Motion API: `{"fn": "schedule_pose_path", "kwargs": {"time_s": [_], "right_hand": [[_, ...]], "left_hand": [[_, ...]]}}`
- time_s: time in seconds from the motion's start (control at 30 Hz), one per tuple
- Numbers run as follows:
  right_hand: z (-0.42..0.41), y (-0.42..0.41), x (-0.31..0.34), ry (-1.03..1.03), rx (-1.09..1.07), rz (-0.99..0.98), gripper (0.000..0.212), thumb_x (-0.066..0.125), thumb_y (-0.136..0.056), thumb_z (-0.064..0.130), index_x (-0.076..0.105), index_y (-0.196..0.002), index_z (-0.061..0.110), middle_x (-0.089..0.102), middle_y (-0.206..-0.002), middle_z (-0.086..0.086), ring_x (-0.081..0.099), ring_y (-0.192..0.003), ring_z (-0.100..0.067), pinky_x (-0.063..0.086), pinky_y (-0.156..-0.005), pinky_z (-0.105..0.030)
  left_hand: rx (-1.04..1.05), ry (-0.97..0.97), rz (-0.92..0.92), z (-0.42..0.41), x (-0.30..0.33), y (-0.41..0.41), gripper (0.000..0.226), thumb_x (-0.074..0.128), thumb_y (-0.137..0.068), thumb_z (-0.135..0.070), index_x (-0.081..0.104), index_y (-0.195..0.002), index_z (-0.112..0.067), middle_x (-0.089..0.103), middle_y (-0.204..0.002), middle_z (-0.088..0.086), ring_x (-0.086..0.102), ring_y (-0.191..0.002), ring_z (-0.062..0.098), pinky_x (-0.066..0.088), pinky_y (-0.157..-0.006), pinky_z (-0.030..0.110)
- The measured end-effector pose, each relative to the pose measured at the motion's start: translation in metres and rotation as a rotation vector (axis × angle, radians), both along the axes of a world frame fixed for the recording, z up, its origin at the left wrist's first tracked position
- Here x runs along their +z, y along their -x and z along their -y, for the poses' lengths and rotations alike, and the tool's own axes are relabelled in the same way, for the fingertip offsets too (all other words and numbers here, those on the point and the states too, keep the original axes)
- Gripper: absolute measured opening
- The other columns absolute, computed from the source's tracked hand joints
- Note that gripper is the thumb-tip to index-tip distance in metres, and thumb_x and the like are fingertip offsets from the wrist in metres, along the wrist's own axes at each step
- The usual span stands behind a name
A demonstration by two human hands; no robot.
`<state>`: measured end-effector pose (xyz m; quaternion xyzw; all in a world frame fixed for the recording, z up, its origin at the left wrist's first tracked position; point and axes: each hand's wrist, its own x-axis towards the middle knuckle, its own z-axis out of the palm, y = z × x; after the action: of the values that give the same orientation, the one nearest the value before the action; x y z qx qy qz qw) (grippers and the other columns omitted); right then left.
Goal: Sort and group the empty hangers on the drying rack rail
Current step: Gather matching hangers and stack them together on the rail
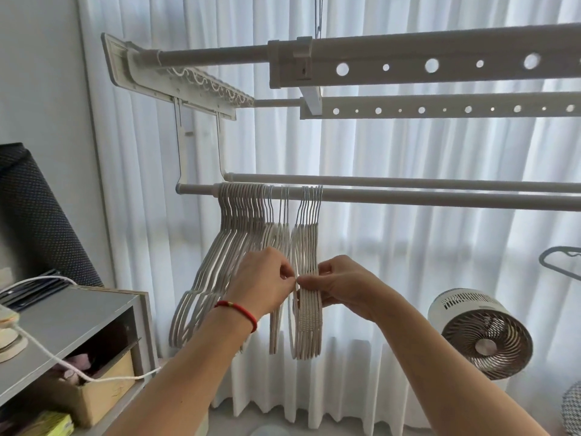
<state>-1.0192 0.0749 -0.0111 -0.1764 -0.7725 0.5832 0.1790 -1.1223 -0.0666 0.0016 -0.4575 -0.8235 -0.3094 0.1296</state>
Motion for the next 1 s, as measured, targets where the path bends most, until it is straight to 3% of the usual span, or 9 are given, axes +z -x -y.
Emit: {"fn": "schedule_pose_path", "kwargs": {"time_s": [0.13, 0.27, 0.4, 0.47, 0.6, 0.67, 0.77, 0.83, 1.0], "right_hand": [[-0.002, 0.005, 0.003, -0.115, 0.006, 0.081, 0.038, 0.079, -0.089, 0.025, 0.070, -0.095, -0.011, 0.078, -0.086, -0.020, 0.076, -0.074, -0.025, 0.064, -0.070, -0.032], [-0.007, 0.007, 0.003, -0.272, -0.024, 0.172, 0.041, 0.072, -0.092, 0.045, 0.069, -0.083, 0.006, 0.079, -0.078, -0.008, 0.077, -0.069, -0.022, 0.060, -0.064, -0.029], [-0.014, 0.007, 0.007, -0.636, -0.079, 0.300, 0.057, 0.059, -0.091, 0.066, 0.068, -0.079, 0.011, 0.076, -0.068, -0.002, 0.075, -0.058, -0.016, 0.057, -0.064, -0.028], [-0.020, 0.003, 0.017, -0.940, -0.166, 0.340, 0.063, 0.052, -0.089, 0.073, 0.068, -0.075, 0.014, 0.073, -0.066, -0.002, 0.071, -0.061, -0.018, 0.057, -0.068, -0.033], [-0.040, -0.003, 0.062, -1.355, -0.462, -0.059, 0.032, 0.064, -0.091, 0.055, 0.068, -0.078, 0.026, 0.068, -0.077, 0.006, 0.065, -0.073, -0.022, 0.054, -0.068, -0.036], [-0.055, -0.002, 0.089, -1.388, -0.457, -0.258, 0.021, 0.070, -0.089, 0.045, 0.070, -0.096, 0.025, 0.068, -0.092, 0.003, 0.065, -0.084, -0.022, 0.053, -0.077, -0.040], [-0.074, 0.011, 0.115, -1.327, -0.354, -0.080, 0.052, 0.070, -0.089, 0.049, 0.061, -0.131, 0.019, 0.065, -0.125, -0.003, 0.060, -0.115, -0.025, 0.047, -0.098, -0.047], [-0.082, 0.020, 0.121, -1.273, -0.281, 0.019, 0.063, 0.071, -0.088, 0.052, 0.056, -0.138, 0.018, 0.066, -0.127, -0.002, 0.060, -0.116, -0.024, 0.048, -0.099, -0.045], [-0.095, 0.031, 0.118, -1.236, -0.255, -0.018, 0.040, 0.075, -0.082, 0.052, 0.069, -0.112, 0.026, 0.070, -0.095, 0.004, 0.064, -0.088, -0.023, 0.054, -0.076, -0.041]], "left_hand": [[-0.010, -0.133, -0.120, -0.010, 0.024, 0.013, 0.011, 0.071, -0.091, -0.014, 0.077, -0.100, -0.013, 0.076, -0.094, 0.002, 0.069, -0.085, 0.012, 0.060, -0.086, 0.030], [-0.127, -0.285, -0.282, -0.030, 0.070, 0.033, 0.031, 0.077, -0.087, -0.015, 0.070, -0.117, -0.009, 0.070, -0.111, 0.008, 0.062, -0.107, 0.023, 0.048, -0.101, 0.033], [-0.199, 0.011, -0.375, -0.062, 0.112, 0.055, 0.069, 0.080, -0.084, -0.033, 0.052, -0.144, -0.013, 0.056, -0.143, 0.007, 0.048, -0.135, 0.026, 0.032, -0.115, 0.039], [-0.186, 0.192, -0.397, -0.078, 0.122, 0.066, 0.074, 0.079, -0.084, -0.040, 0.049, -0.147, -0.016, 0.057, -0.143, 0.005, 0.050, -0.134, 0.027, 0.033, -0.116, 0.043], [-0.264, 0.260, -0.292, -0.093, 0.125, 0.082, 0.073, 0.083, -0.078, -0.046, 0.058, -0.141, -0.021, 0.064, -0.135, 0.003, 0.055, -0.127, 0.024, 0.041, -0.105, 0.037], [-0.299, 0.246, -0.280, -0.094, 0.124, 0.088, 0.062, 0.084, -0.075, -0.048, 0.067, -0.128, -0.021, 0.072, -0.119, 0.006, 0.064, -0.111, 0.025, 0.049, -0.099, 0.040], [-0.298, 0.181, -0.245, -0.093, 0.122, 0.094, 0.051, 0.085, -0.074, -0.049, 0.073, -0.115, -0.022, 0.073, -0.093, 0.001, 0.067, -0.088, 0.019, 0.052, -0.075, 0.031], [-0.291, 0.137, -0.221, -0.093, 0.120, 0.092, 0.052, 0.086, -0.071, -0.049, 0.073, -0.117, -0.028, 0.068, -0.086, -0.013, 0.063, -0.081, 0.005, 0.045, -0.068, 0.025], [-0.277, 0.099, -0.167, -0.102, 0.115, 0.084, 0.077, 0.089, -0.067, -0.049, 0.059, -0.134, -0.029, 0.071, -0.125, -0.003, 0.061, -0.120, 0.017, 0.046, -0.104, 0.038]]}}
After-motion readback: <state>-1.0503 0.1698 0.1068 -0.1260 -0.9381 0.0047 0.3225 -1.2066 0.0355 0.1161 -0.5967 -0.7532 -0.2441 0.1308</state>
